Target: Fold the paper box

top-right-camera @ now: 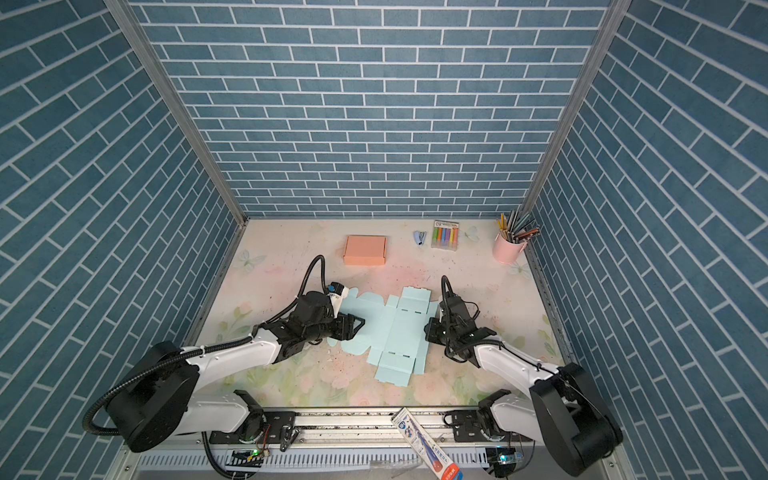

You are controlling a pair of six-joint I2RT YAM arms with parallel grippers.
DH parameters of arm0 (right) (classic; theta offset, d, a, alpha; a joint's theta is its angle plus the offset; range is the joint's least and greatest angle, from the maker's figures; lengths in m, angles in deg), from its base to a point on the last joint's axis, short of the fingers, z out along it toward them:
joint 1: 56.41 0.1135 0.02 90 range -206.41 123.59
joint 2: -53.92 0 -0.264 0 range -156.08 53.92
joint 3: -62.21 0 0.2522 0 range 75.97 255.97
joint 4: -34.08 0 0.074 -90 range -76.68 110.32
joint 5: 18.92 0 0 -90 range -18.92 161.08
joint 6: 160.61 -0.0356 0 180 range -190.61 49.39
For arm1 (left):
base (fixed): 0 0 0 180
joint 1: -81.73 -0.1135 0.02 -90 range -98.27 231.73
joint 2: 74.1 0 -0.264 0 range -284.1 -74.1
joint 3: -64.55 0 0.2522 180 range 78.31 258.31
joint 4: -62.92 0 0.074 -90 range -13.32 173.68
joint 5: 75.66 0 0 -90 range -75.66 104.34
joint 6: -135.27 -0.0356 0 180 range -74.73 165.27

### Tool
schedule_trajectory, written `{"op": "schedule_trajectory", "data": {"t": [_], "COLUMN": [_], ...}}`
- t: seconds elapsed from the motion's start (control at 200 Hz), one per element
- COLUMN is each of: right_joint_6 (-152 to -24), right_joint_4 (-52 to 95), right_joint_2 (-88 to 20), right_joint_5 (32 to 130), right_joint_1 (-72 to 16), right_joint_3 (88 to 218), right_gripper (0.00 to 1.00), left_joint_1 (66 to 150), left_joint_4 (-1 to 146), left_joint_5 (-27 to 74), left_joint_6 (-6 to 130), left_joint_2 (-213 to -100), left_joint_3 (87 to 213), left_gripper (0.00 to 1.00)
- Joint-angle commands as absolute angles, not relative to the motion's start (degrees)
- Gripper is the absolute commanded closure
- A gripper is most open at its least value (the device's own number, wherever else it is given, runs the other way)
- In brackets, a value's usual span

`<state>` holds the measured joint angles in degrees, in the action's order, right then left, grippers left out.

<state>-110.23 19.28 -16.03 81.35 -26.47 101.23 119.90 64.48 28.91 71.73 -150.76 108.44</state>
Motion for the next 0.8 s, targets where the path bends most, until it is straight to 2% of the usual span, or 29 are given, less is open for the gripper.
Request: {"op": "schedule_trajectory", "data": {"t": [0.0, 0.19, 0.435, 0.795], "right_joint_6": [-101.2, -100.0, -104.4, -113.1], "right_joint_4": [14.9, 17.9, 21.7, 27.3], "right_joint_2": [-21.3, -26.9, -22.4, -15.1], "right_joint_5": [80.7, 83.1, 86.4, 92.8], "right_joint_1": [-26.7, -27.6, -29.1, -30.3], "right_joint_3": [105.1, 108.2, 104.4, 96.3], "right_gripper": [0.82, 0.81, 0.64, 0.64], "left_joint_1": [119.7, 119.5, 118.1, 117.9], "left_joint_4": [65.3, 64.0, 61.4, 58.9], "left_joint_5": [27.2, 27.4, 27.2, 27.2], "left_joint_6": [70.4, 70.6, 70.3, 70.8], "left_joint_2": [-151.7, -154.4, -157.8, -159.4], "left_joint_3": [110.1, 110.9, 108.7, 106.1], "left_gripper": [0.31, 0.33, 0.37, 0.43]}}
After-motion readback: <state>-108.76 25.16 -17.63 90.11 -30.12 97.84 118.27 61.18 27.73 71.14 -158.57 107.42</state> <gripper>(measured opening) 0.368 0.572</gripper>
